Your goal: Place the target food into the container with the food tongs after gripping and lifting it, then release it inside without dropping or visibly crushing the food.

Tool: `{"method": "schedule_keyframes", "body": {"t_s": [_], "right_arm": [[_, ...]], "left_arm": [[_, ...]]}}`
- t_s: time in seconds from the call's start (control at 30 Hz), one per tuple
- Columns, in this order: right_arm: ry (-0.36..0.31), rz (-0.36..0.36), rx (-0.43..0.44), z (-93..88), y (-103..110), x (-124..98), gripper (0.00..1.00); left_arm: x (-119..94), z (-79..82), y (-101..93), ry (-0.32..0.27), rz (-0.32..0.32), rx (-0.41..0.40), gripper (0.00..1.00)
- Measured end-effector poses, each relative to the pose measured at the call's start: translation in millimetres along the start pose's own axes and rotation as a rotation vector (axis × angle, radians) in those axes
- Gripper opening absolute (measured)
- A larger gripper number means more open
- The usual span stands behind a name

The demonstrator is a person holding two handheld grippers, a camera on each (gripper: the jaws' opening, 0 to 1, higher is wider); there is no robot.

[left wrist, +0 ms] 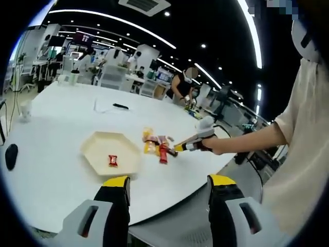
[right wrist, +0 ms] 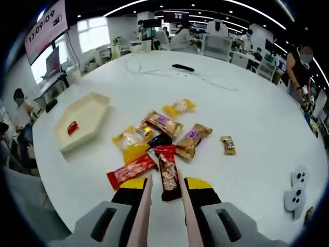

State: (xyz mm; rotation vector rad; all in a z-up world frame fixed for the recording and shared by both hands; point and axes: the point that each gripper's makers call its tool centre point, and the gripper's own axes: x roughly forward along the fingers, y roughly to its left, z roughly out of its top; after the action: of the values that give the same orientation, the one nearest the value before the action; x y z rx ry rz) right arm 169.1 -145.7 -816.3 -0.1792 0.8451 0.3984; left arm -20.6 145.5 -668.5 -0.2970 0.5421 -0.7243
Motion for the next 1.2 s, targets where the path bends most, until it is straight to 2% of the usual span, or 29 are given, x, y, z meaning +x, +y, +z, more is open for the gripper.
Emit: {"method": "schedule_keyframes", "body": {"t_s": [0.3, 0.57, 0.7, 1.2], "right_arm": [[-0.005, -0.002, -0.014, -1.8, -1, 8, 0.27], [0.009, -0.011, -0.036, -2.8, -4, 11, 0.27], [0.014, -0.018, 0.007, -2.1, -7, 13, 0.27], [0.054, -0.014, 0.014, -11.1, -3, 21, 0.27]], "left_arm": [[-6, -5.6, 5.3, 0.02, 0.018, -0.013, 0.61], [-10, -2.5, 9.0, 0.011, 0.035, -0.018, 0.61], [-10, -6.0, 9.1, 0.015, 0.036, -0.025, 0.61], [-14, -5.5, 13.7, 0.003, 0.059, -0.032, 0.6]]}}
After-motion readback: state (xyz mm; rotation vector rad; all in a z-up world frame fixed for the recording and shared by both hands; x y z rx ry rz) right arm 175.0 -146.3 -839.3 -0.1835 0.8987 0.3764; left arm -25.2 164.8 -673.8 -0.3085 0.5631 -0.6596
